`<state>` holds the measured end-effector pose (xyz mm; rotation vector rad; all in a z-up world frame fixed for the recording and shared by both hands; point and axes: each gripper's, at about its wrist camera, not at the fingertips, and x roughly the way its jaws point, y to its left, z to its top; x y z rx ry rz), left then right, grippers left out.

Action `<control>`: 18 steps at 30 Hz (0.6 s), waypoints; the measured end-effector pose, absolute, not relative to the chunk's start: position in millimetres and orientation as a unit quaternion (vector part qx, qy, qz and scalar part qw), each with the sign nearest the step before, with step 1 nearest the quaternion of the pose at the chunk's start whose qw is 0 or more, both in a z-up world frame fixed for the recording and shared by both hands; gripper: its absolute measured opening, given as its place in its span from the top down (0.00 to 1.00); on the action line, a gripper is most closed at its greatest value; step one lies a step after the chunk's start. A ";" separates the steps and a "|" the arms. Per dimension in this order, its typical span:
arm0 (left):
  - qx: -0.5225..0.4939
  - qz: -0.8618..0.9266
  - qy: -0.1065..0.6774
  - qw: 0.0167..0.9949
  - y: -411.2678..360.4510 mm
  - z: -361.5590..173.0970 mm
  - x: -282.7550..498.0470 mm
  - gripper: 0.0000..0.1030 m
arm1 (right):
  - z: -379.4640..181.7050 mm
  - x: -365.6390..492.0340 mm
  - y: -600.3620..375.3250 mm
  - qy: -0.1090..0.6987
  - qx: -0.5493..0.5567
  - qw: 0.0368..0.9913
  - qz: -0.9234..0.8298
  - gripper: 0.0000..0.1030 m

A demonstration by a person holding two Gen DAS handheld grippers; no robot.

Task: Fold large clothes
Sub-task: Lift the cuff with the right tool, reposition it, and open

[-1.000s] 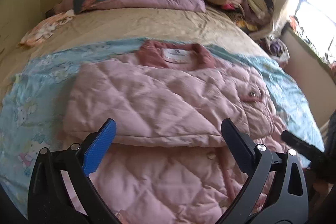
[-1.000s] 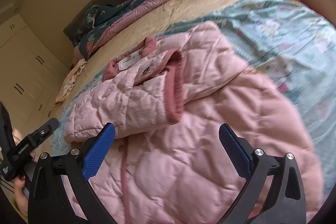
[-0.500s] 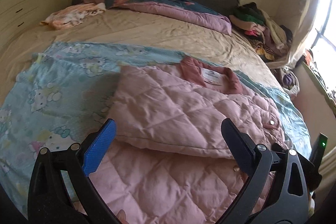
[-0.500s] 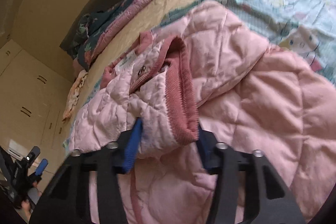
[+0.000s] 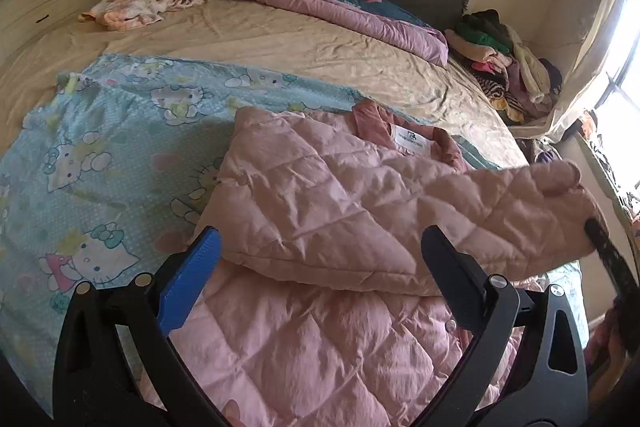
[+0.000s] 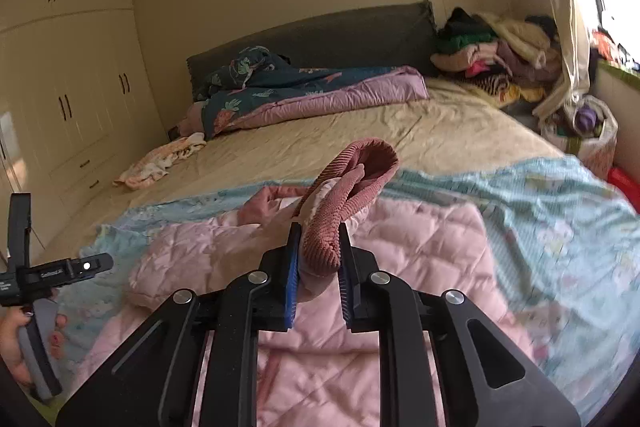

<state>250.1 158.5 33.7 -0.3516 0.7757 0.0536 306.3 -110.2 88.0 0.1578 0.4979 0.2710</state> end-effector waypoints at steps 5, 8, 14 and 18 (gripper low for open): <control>-0.166 0.022 0.372 0.913 153.6 36.4 254.2 0.09 | 82.0 317.1 -115.6 0.252 0.062 0.957 0.127 0.85; -0.159 0.021 0.370 0.915 151.8 37.4 259.5 0.09 | 73.0 319.7 -117.1 0.263 0.067 0.955 0.121 0.85; -0.151 0.014 0.376 0.914 142.8 36.0 273.9 0.09 | 46.8 328.4 -122.9 0.305 0.087 0.943 0.106 0.84; -0.154 0.005 0.385 0.910 132.2 29.5 284.0 0.09 | 32.7 331.8 -125.1 0.332 0.095 0.933 0.099 0.80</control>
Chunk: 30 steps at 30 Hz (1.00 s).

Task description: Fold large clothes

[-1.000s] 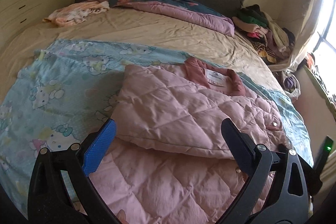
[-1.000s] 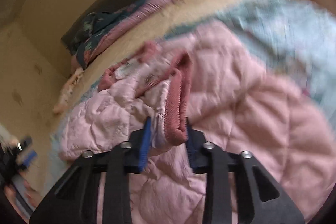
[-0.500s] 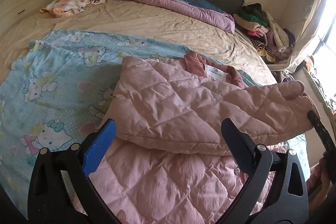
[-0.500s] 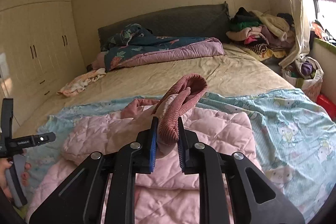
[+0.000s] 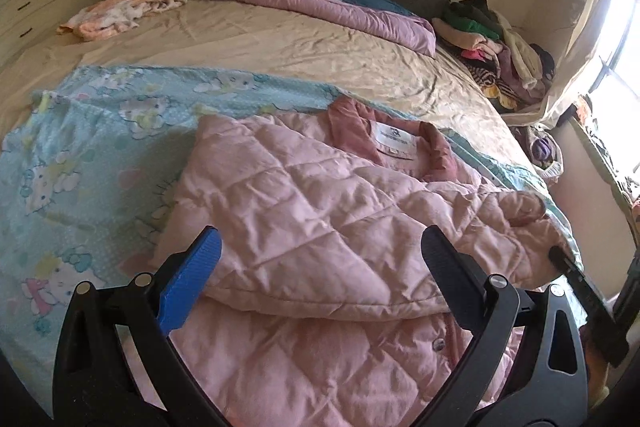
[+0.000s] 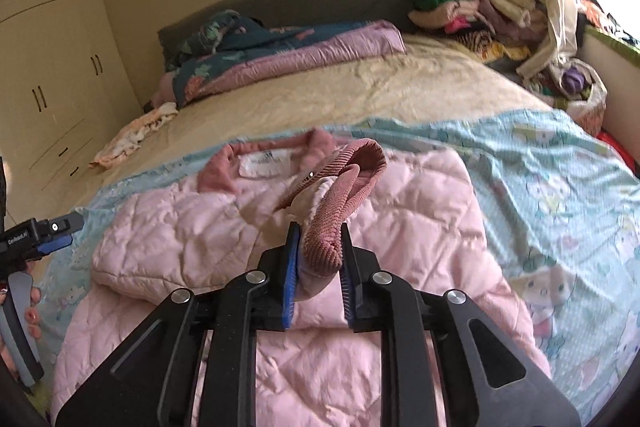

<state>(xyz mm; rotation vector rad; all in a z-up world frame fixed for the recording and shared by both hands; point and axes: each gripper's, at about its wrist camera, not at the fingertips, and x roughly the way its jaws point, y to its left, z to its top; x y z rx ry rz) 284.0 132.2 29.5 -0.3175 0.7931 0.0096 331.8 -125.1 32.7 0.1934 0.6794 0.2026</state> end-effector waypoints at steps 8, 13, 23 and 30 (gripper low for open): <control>-0.142 -0.019 0.412 0.900 104.9 11.5 298.9 0.09 | 14.0 327.6 -136.4 0.365 0.113 0.921 0.076 0.45; -0.131 -0.027 0.424 0.896 96.1 2.5 302.7 0.09 | 19.2 323.3 -139.2 0.362 0.108 0.923 0.069 0.43; -0.111 -0.024 0.476 0.872 101.9 -46.0 328.9 0.08 | 36.7 330.5 -93.8 0.366 0.042 0.921 0.125 0.37; -0.105 -0.020 0.476 0.873 110.1 -57.0 332.6 0.08 | 28.7 354.8 -46.1 0.399 -0.022 0.901 0.169 0.35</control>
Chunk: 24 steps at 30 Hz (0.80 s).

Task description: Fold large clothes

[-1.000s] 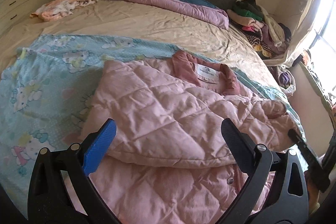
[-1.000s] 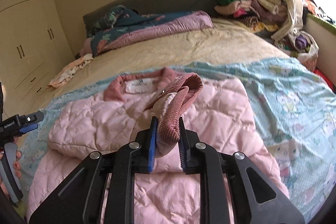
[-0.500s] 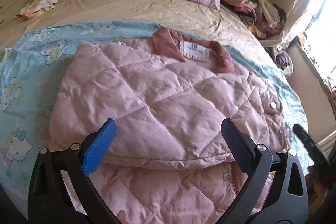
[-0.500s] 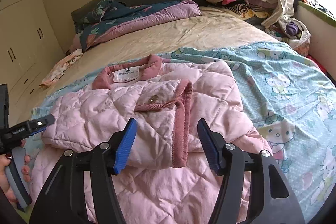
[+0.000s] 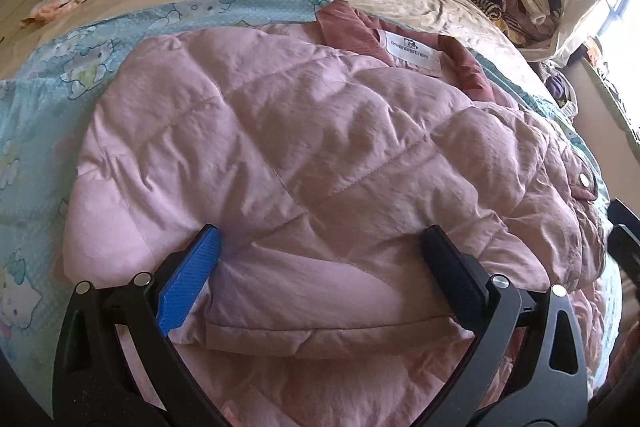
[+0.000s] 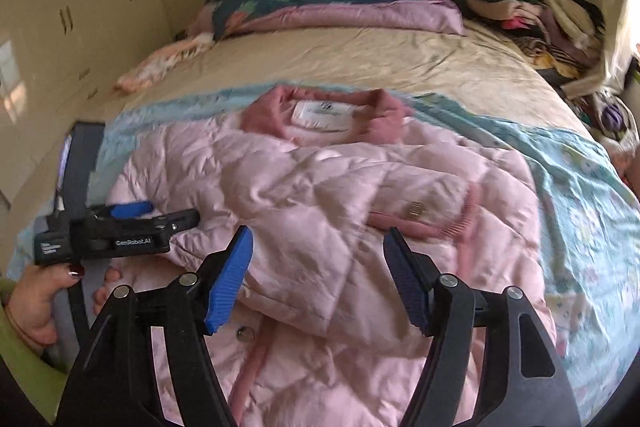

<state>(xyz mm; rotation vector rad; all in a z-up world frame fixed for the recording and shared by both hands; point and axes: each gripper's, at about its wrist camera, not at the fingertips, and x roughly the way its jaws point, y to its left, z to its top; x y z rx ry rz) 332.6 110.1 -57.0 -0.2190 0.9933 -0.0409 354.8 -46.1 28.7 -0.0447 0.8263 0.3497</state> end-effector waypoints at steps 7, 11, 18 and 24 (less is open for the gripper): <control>-0.099 -0.021 0.470 0.877 111.6 -57.6 331.8 0.08 | -25.6 395.0 -20.1 0.479 -0.072 0.859 0.166 0.32; -0.088 -0.019 0.465 0.881 108.0 -56.1 328.8 0.08 | -47.4 401.5 -13.1 0.481 -0.092 0.858 0.154 0.29; -0.093 -0.001 0.452 0.887 103.4 -39.6 308.0 0.08 | -58.2 395.0 -16.1 0.455 -0.085 0.875 0.145 0.28; -0.113 -0.001 0.439 0.891 108.0 -24.4 287.5 0.08 | -50.7 385.5 -18.3 0.452 -0.074 0.879 0.128 0.28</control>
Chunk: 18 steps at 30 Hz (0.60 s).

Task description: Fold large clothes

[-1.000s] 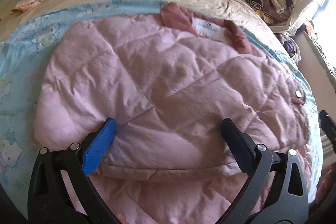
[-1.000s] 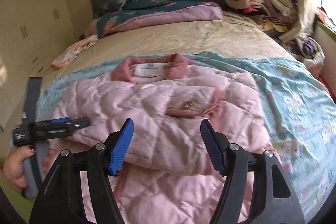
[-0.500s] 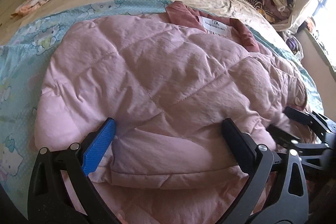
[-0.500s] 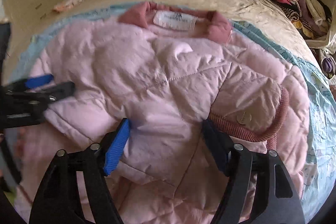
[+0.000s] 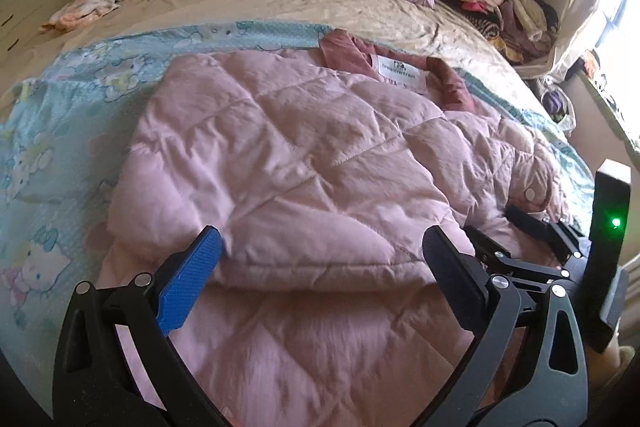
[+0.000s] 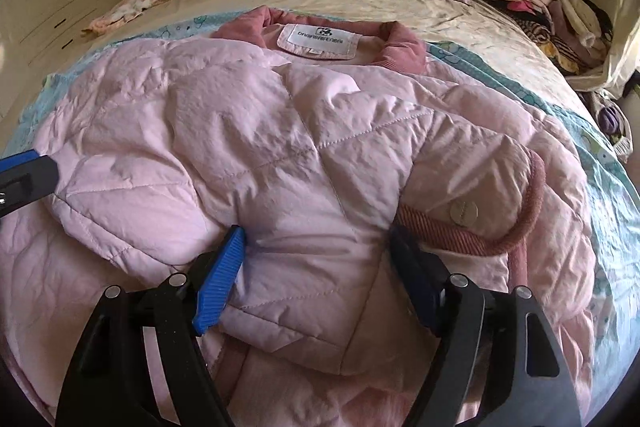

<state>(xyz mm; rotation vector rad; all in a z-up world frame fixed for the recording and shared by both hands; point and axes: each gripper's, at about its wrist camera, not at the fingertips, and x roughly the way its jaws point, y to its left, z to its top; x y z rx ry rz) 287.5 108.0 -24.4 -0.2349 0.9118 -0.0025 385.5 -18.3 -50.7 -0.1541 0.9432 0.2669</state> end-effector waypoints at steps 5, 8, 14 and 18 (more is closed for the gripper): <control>-0.128 0.004 0.430 0.894 113.0 -18.6 272.8 0.08 | -46.3 370.3 -21.4 0.452 -0.062 0.882 0.118 0.25; -0.127 0.003 0.421 0.898 114.4 -12.6 264.4 0.08 | -44.2 361.5 -26.5 0.453 -0.047 0.883 0.118 0.22; -0.135 -0.005 0.415 0.900 116.4 -5.9 249.7 0.08 | -41.2 341.5 -28.6 0.462 -0.038 0.877 0.125 0.06; -0.137 -0.005 0.408 0.902 118.2 -0.6 239.5 0.08 | -35.6 324.4 -29.6 0.451 -0.038 0.883 0.126 0.06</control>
